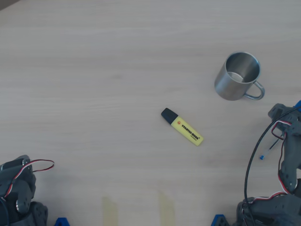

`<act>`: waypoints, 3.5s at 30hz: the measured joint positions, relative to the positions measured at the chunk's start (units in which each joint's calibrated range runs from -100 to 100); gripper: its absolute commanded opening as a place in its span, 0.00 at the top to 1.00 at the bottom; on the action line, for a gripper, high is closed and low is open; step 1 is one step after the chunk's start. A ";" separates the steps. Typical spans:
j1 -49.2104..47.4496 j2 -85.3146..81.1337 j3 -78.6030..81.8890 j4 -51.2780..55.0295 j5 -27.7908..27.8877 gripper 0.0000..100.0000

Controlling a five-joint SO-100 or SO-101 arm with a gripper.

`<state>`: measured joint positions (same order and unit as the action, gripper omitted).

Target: Grab the blue pen and put it in the silver cup.

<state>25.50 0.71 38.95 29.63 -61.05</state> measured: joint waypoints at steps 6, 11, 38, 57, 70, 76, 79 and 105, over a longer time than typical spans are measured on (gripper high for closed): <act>0.00 2.50 -0.09 -0.25 0.00 0.67; 0.00 3.00 -0.09 -0.17 0.00 0.67; 0.33 2.92 5.32 -0.84 0.05 0.67; 1.00 2.75 5.23 -1.43 0.05 0.81; 1.00 2.67 5.14 -1.18 0.05 0.90; 1.00 2.67 5.14 -1.18 0.05 0.90; 1.00 2.67 5.14 -1.18 0.05 0.94; 1.00 2.83 5.32 -0.67 0.00 0.98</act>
<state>26.51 3.54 44.27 28.96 -61.05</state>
